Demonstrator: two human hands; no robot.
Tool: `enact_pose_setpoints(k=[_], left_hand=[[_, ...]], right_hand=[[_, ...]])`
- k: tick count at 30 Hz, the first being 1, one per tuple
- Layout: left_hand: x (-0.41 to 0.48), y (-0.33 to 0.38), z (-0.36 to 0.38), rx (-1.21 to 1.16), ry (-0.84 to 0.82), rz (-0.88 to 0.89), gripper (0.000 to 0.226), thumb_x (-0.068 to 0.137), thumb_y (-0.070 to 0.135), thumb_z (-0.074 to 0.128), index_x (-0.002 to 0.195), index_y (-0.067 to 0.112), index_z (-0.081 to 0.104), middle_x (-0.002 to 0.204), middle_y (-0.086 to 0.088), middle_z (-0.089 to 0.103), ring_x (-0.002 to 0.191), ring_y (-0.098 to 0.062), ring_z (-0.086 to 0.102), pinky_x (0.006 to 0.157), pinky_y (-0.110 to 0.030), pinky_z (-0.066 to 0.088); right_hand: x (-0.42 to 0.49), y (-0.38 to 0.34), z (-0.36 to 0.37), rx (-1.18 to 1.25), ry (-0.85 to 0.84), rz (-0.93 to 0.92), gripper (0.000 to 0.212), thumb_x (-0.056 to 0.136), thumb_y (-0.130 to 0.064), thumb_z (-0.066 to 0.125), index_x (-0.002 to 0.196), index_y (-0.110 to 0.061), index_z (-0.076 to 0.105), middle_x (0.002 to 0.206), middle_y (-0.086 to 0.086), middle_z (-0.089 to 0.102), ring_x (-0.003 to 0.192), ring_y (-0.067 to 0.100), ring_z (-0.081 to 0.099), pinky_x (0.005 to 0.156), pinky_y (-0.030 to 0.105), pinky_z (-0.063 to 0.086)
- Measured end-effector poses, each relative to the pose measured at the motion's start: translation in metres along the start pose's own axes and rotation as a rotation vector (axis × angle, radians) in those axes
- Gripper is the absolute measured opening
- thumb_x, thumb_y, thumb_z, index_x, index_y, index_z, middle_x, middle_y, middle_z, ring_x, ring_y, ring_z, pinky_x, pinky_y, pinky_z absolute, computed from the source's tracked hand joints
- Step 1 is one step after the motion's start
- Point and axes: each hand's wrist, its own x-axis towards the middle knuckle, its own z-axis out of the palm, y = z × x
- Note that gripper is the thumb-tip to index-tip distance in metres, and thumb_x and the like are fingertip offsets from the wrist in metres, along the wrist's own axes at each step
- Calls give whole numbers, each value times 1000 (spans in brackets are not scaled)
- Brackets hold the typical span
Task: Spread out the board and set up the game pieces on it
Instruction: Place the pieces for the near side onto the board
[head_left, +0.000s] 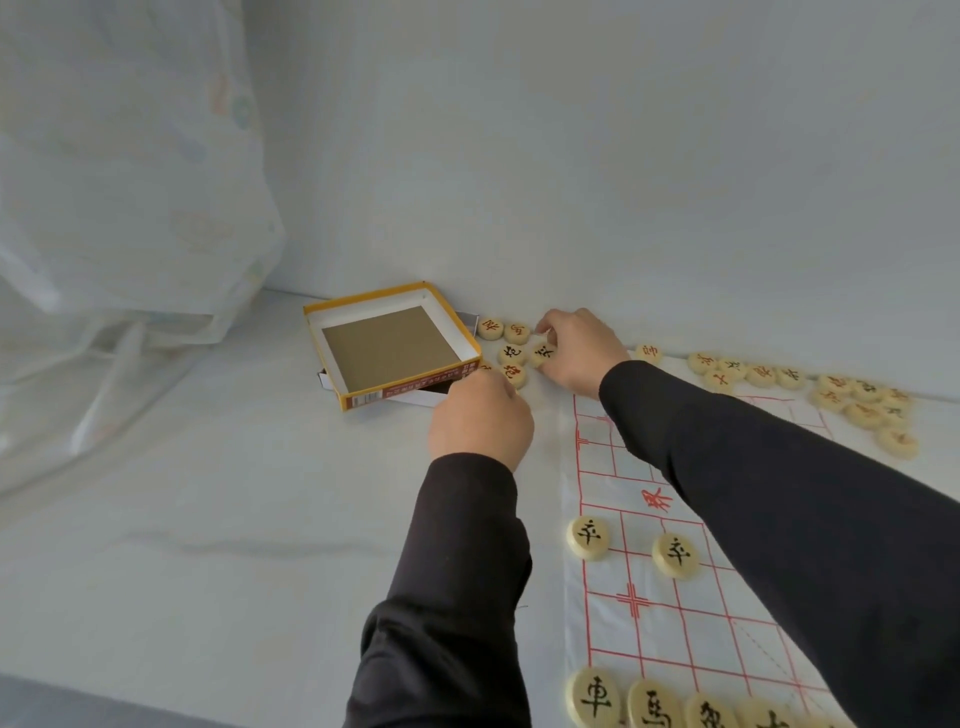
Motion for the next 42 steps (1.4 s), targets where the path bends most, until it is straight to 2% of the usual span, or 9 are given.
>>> enact_pose_setpoints(k=[7,13,17,22,27,30,35,39,42], left_hand=[[-12,19,11,157,-96,58,27,95,22,45,116,15,59,112,-5,60,94,-19,53,80,-27,43],[-32,42,9,318,-186,195,33,96,29,44,122,14,57,124,-5,57,114,-21,52,88,-29,41],[-48,58,18,383,-183,272,35,97,30,43,125,14,55,127,-4,55,115,-21,51,86,-28,39],[-62,69,37,485,-245,344,36,96,32,43,126,15,55,128,-4,55,113,-21,53,88,-28,40],[-70,74,52,510,-309,419,38,96,33,45,131,19,51,129,-2,55,114,-20,52,97,-31,40],[-71,73,59,513,-318,458,38,95,33,46,131,21,51,128,-1,55,113,-20,53,100,-33,42],[-72,72,62,507,-325,509,37,96,32,45,131,21,50,128,-1,55,114,-20,52,102,-34,41],[-71,71,65,519,-320,513,37,96,31,45,131,21,50,128,-2,56,114,-20,52,102,-33,41],[-73,72,66,523,-329,525,37,97,31,44,132,21,49,129,-1,55,117,-20,50,102,-32,39]], right_hand=[[-56,11,-17,218,91,102,35,81,-17,60,116,-15,62,113,6,51,95,20,53,78,25,40],[-118,23,-49,472,154,241,18,77,-22,73,91,-14,65,88,2,66,75,16,65,63,27,56],[-157,33,-73,615,136,343,22,76,-20,77,90,-13,63,80,4,68,64,13,69,63,28,59],[-199,50,-84,850,118,438,16,82,-9,70,95,-2,65,82,15,70,69,19,72,67,30,60],[-237,74,-73,695,164,469,17,92,-17,58,97,-5,69,96,7,69,88,19,65,80,32,55],[-243,82,-64,568,61,490,23,92,-18,56,107,-5,68,105,6,66,95,18,57,81,27,43],[-236,88,-65,462,36,483,14,89,-15,62,97,-7,70,99,8,69,86,19,61,86,36,52],[-234,88,-60,443,-77,521,14,88,-12,63,100,-5,68,90,10,68,66,14,63,65,24,55],[-230,84,-54,463,-102,542,18,88,-11,63,103,-3,66,82,12,68,61,15,63,66,26,56]])
